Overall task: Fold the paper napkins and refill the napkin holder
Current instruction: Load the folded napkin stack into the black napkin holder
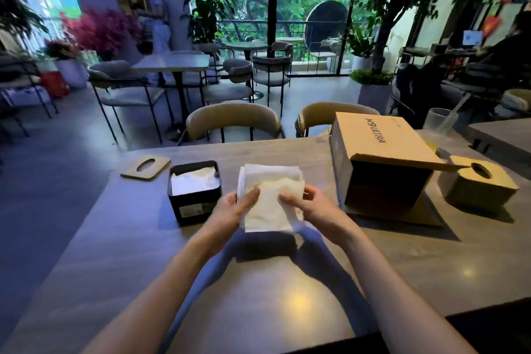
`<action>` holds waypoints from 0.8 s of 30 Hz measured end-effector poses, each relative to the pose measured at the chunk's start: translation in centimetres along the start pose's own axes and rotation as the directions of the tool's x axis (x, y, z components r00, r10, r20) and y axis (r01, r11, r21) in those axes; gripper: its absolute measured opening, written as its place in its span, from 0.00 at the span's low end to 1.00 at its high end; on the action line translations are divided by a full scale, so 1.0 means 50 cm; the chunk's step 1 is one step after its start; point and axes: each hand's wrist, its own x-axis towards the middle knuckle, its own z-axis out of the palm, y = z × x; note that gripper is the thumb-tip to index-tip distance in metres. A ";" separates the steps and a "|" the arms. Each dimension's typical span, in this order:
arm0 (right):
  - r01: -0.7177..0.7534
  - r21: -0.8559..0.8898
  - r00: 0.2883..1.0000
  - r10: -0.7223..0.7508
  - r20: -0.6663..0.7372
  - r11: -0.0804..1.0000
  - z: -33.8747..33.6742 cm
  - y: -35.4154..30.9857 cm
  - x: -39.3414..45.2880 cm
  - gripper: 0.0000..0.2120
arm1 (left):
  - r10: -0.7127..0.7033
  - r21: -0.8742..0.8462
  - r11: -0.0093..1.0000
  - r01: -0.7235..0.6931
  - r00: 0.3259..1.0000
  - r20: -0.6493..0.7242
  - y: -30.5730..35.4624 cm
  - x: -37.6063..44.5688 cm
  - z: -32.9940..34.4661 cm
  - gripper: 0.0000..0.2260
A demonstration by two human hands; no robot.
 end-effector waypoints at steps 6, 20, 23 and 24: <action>0.160 -0.149 0.985 -0.168 -0.045 0.976 0.052 0.006 0.028 0.20 | 0.331 0.391 0.871 -0.298 0.943 -0.018 -0.015 -0.002 -0.059 0.14; 0.288 -0.308 0.932 -0.339 -0.126 0.907 0.066 0.040 0.070 0.16 | 0.417 0.412 0.839 -0.357 0.907 -0.063 -0.064 0.022 -0.071 0.19; 0.270 -0.291 0.935 -0.322 -0.148 0.918 0.068 0.049 0.083 0.15 | 0.440 0.394 0.843 -0.367 0.891 -0.111 -0.070 0.032 -0.065 0.17; 0.257 -0.297 0.941 -0.308 -0.142 0.920 0.071 0.058 0.084 0.14 | 0.444 0.399 0.841 -0.365 0.887 -0.124 -0.077 0.034 -0.062 0.17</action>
